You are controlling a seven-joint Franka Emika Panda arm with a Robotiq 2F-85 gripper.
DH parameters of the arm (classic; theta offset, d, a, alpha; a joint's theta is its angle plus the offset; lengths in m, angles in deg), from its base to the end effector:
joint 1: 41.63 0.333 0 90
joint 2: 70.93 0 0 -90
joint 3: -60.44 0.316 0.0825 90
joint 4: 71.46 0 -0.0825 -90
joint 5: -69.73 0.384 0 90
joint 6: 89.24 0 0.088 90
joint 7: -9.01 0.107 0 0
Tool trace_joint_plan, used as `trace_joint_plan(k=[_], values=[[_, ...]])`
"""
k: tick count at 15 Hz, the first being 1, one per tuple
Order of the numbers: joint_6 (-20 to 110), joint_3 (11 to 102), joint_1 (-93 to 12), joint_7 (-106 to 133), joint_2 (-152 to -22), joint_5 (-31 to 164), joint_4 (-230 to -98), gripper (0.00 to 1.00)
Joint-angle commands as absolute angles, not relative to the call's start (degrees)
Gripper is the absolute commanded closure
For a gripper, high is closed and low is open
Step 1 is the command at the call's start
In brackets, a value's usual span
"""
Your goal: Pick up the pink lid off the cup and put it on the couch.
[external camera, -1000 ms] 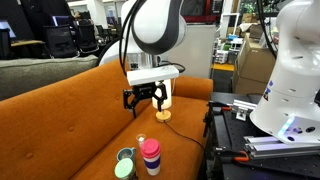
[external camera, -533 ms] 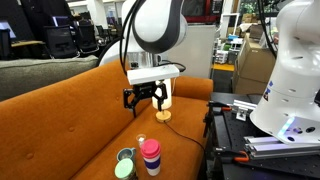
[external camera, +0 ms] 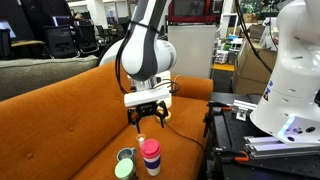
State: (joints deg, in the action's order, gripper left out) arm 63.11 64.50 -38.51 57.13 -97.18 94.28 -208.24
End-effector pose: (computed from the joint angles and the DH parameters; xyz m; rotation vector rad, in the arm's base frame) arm 0.4665 0.0504 0.1147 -2.5705 1.6087 0.3894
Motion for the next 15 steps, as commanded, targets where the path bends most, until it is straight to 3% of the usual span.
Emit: trace_joint_plan(k=[1, 4, 15], values=[[59.3, 64.2, -38.8, 58.0, -107.4, 96.7, -200.2, 0.0], [63.4, 65.1, -39.7, 57.9, -114.3, 99.1, -195.6, 0.0], [66.3, 65.4, -39.6, 57.6, -116.6, 100.5, -194.4, 0.0]])
